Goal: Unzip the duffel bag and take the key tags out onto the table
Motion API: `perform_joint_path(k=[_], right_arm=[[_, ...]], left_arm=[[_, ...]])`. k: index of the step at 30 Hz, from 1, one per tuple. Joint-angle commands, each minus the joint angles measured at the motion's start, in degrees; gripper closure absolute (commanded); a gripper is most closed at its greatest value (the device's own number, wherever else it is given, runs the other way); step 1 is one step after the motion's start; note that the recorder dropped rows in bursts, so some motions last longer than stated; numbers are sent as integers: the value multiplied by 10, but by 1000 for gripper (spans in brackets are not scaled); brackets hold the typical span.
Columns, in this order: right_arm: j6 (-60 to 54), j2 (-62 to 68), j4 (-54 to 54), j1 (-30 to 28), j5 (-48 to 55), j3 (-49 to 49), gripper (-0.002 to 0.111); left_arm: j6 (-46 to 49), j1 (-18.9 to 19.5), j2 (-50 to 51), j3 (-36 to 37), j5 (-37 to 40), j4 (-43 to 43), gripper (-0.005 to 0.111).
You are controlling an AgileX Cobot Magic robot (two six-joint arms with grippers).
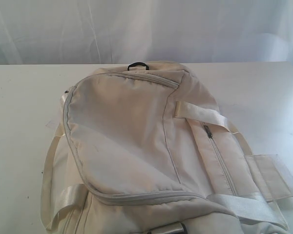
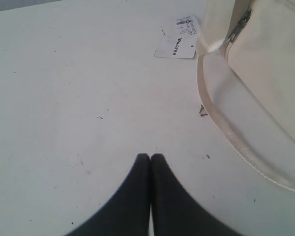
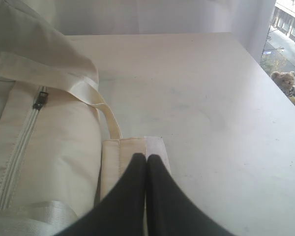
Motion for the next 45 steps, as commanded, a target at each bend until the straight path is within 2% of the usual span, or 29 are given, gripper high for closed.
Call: perform_joint_path(k=[1, 6, 9, 24, 27, 32, 34, 38, 42, 45], right_arm=[[1, -3, 1, 3, -9, 3, 108], [0, -3, 1, 3, -16, 3, 108], [0, -3, 1, 3, -31, 3, 108], [0, -3, 1, 3, -129, 3, 108], [0, -3, 1, 3, -162, 3, 108], [0, -3, 1, 3, -241, 3, 108], [0, -3, 1, 3, -263, 3, 108], [0, -3, 1, 3, -270, 3, 108], [0, -3, 1, 3, -272, 3, 108], [2, -3, 1, 3, -272, 3, 108]], left_arm=[[6, -2, -2, 3, 0, 0, 107], [6, -2, -2, 3, -9, 0, 107], [6, -2, -2, 3, -45, 0, 107], [6, -2, -2, 3, -375, 0, 107], [6, -2, -2, 3, -402, 0, 107], [5, -2, -2, 3, -402, 0, 107], [-33, -2, -2, 3, -402, 0, 107], [-188, -2, -2, 3, -435, 0, 107], [-313, -2, -2, 3, -522, 0, 107], [-326, -2, -2, 3, -613, 0, 107]])
